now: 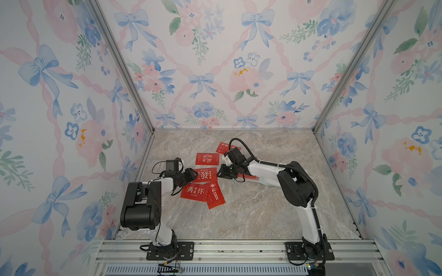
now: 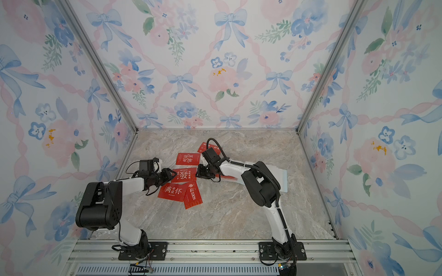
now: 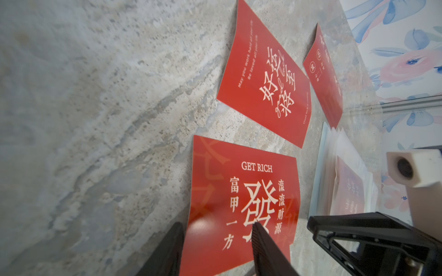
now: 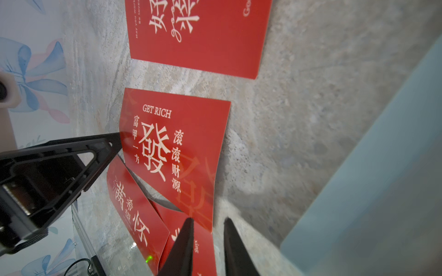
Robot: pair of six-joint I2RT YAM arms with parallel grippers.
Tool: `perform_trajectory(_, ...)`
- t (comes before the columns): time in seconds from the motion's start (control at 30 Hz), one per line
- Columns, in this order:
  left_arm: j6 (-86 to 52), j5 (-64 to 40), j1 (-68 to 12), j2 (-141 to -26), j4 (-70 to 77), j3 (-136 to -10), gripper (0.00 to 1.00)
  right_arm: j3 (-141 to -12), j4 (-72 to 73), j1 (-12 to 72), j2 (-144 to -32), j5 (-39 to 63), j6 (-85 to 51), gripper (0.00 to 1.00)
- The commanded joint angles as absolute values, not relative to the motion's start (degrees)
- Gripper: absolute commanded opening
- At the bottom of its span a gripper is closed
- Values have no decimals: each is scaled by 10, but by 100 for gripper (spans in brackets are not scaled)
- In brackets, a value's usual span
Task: Place the photos into the photo albums
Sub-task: Pick up the photo at the center of the board.
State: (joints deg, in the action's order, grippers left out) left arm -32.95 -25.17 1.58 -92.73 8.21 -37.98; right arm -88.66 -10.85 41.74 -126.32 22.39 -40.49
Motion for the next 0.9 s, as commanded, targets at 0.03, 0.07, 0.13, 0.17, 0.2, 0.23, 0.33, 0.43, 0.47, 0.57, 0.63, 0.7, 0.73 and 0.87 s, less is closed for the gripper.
perform_trajectory(0.03, -320, -257, 19, -923, 68, -365, 50, -902, -94, 420, -1289, 233, -419, 24)
perform_trajectory(0.07, -319, -256, 20, -924, 68, -365, 50, -904, -92, 420, -1292, 237, -423, 24)
perform_trajectory(0.13, -320, -263, 19, -926, 67, -366, 50, -905, -83, 421, -1295, 244, -429, 24)
perform_trajectory(0.17, -322, -266, 18, -926, 68, -366, 50, -906, -77, 421, -1297, 247, -433, 24)
perform_trajectory(0.2, -321, -264, 19, -924, 68, -365, 50, -908, -71, 421, -1300, 250, -437, 24)
perform_trajectory(0.23, -321, -260, 18, -923, 68, -364, 50, -908, -64, 421, -1301, 254, -442, 24)
perform_trajectory(0.33, -324, -251, 18, -925, 68, -365, 50, -906, -38, 421, -1303, 270, -460, 24)
perform_trajectory(0.43, -324, -258, 13, -928, 68, -368, 50, -905, -8, 419, -1302, 282, -482, 24)
perform_trajectory(0.47, -324, -256, 12, -927, 67, -367, 50, -902, 5, 418, -1303, 285, -490, 24)
perform_trajectory(0.57, -325, -257, 9, -927, 68, -367, 49, -896, 35, 417, -1305, 297, -514, 24)
perform_trajectory(0.63, -326, -260, 7, -925, 67, -365, 49, -890, 61, 417, -1305, 303, -529, 23)
perform_trajectory(0.7, -332, -249, 6, -916, 68, -360, 49, -893, 68, 419, -1305, 306, -536, 22)
perform_trajectory(0.73, -334, -243, 3, -913, 68, -359, 49, -897, 68, 419, -1307, 312, -539, 22)
perform_trajectory(0.87, -336, -252, -1, -909, 68, -359, 49, -891, 94, 419, -1299, 327, -558, 22)
